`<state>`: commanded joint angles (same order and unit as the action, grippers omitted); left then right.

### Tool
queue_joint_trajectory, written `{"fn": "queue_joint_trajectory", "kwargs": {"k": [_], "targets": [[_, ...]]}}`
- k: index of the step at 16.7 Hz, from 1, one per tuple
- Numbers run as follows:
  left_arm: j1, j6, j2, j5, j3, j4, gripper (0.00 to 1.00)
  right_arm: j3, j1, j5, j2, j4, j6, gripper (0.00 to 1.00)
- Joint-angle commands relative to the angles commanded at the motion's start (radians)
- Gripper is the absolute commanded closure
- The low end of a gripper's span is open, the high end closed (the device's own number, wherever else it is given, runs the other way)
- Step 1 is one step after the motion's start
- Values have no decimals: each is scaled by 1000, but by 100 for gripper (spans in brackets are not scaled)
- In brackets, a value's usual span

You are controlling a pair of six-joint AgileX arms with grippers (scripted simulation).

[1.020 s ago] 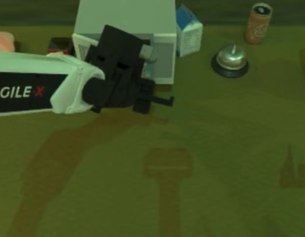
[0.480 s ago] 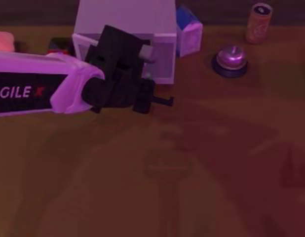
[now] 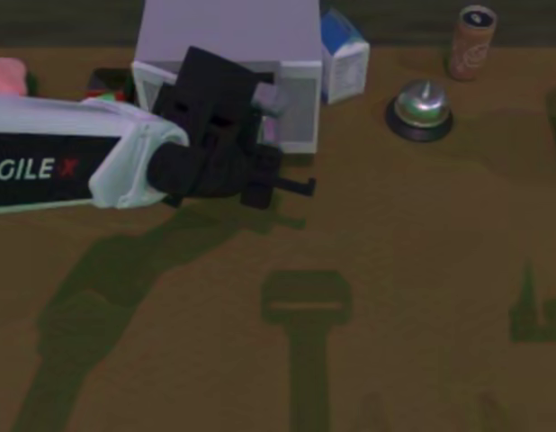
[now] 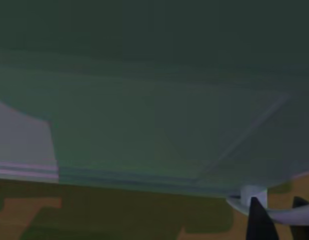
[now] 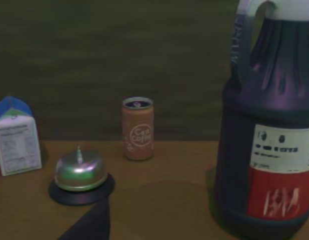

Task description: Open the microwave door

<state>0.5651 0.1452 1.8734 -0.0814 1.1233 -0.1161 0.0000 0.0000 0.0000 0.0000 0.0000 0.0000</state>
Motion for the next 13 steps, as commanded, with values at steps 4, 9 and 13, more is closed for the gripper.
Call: {"fn": "queue_joint_trajectory", "kwargs": {"k": [4,9,13], "targets": [[-19,-41,-23,25,-27,13,100,0,0,0,0,0,0,0],[-19,-42,-23,26,-28,13,100,0,0,0,0,0,0,0],[-19,-42,-23,26,-28,13,100,0,0,0,0,0,0,0]]}}
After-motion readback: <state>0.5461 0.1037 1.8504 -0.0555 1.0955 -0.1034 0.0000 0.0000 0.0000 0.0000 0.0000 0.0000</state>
